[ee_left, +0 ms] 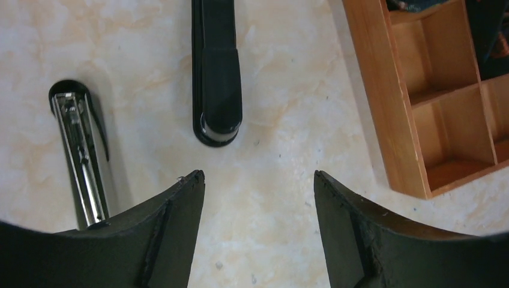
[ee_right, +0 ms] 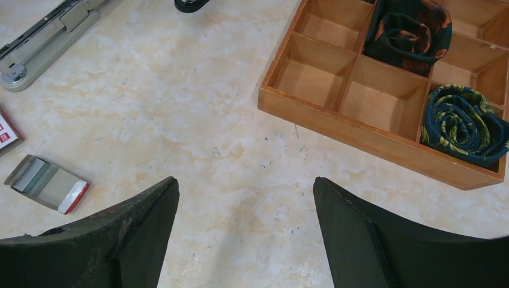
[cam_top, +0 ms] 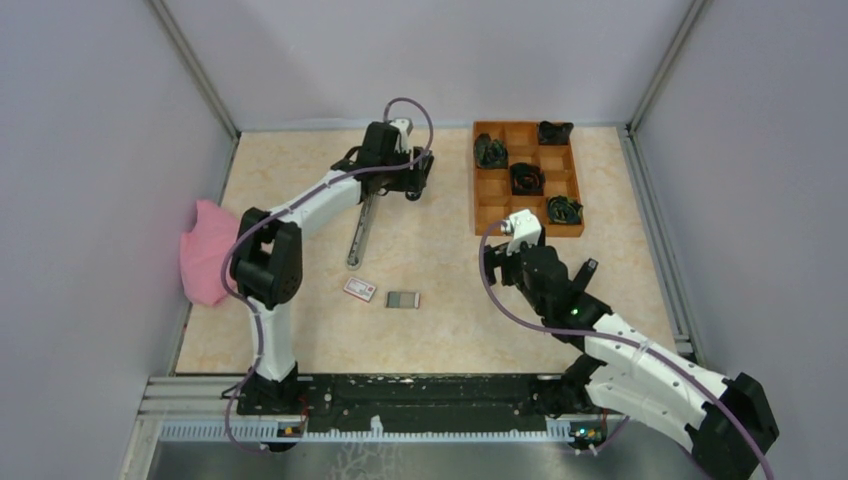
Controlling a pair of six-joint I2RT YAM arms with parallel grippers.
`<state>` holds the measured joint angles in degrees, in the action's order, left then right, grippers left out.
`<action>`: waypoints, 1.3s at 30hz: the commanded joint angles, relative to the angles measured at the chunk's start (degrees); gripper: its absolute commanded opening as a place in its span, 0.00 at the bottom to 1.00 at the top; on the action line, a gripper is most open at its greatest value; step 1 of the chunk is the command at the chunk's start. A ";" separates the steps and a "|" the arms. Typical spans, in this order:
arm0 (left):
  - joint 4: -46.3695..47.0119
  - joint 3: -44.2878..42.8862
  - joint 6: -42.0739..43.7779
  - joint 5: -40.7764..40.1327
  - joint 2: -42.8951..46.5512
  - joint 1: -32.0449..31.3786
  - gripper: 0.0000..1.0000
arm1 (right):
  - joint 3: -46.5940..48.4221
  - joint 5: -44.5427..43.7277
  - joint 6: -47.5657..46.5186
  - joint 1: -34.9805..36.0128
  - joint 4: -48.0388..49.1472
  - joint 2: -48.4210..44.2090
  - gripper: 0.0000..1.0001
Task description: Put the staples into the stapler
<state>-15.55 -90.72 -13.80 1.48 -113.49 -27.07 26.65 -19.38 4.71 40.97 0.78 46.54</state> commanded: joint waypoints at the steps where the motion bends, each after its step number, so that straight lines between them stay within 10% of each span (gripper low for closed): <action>1: 5.84 -3.65 2.15 -4.78 -5.27 -0.27 0.73 | 1.55 -0.98 0.68 -0.26 1.15 0.26 0.83; 16: 11.84 -11.41 6.67 -6.03 -17.26 -0.35 0.66 | 2.24 -1.70 0.73 -0.28 -0.07 1.70 0.83; 29: 13.77 -4.25 1.86 -0.90 -9.98 -1.46 0.04 | 2.72 0.10 2.60 -0.32 3.40 4.85 0.83; 39: 22.08 14.30 -11.37 2.71 7.01 -1.67 0.00 | 4.48 4.17 12.01 -0.32 11.30 13.13 0.81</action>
<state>-2.44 -80.55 -18.31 1.32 -114.52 -28.53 27.90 -17.82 11.25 40.97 4.43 57.80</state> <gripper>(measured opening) 0.374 0.818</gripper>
